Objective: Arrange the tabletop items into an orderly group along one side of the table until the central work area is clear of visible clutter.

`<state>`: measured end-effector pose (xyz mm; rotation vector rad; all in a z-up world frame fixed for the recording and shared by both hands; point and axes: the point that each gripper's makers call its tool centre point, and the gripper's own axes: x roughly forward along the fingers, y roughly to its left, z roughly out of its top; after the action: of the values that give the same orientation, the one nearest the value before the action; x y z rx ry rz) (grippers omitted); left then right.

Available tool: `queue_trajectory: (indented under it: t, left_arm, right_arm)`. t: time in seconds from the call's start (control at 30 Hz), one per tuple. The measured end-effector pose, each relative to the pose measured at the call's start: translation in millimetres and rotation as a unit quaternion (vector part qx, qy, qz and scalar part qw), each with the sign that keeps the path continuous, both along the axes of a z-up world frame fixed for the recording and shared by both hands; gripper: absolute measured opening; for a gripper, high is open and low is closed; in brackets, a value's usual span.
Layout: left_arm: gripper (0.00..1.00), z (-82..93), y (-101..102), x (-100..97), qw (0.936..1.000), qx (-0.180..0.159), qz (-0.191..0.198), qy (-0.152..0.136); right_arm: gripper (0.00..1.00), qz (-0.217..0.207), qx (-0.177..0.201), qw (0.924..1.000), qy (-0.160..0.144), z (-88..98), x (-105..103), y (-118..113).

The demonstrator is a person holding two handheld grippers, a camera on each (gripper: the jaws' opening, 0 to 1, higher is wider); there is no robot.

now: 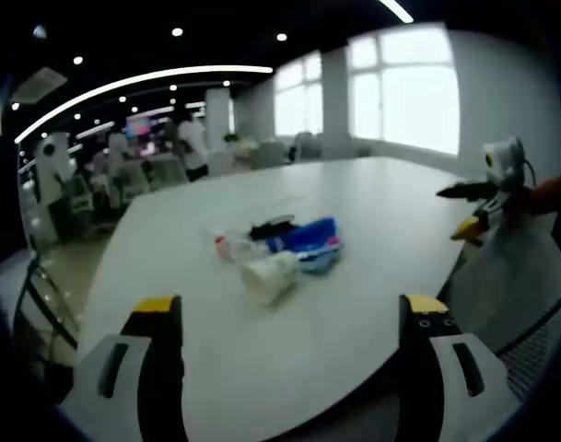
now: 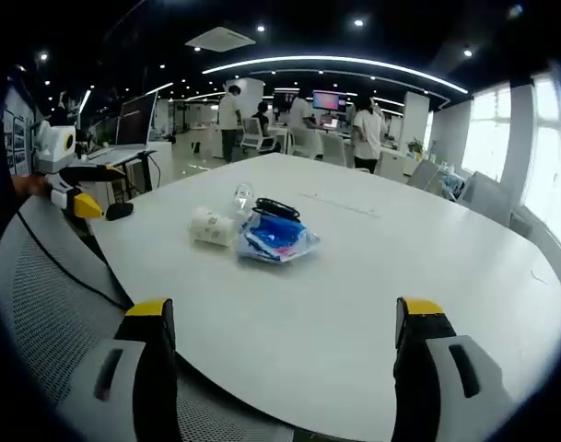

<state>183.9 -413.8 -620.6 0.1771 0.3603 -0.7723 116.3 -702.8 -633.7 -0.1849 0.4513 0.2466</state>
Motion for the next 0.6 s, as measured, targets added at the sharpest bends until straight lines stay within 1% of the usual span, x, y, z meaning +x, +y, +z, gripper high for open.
queue_trajectory:
  t: [0.6]
  left_arm:
    - [0.94, -1.0, 0.7, 0.4, 1.0, 0.0, 0.002, 0.002]
  right_arm:
    - [0.99, 0.0, 0.0, 1.0, 0.003, -1.6, -0.2, -0.3]
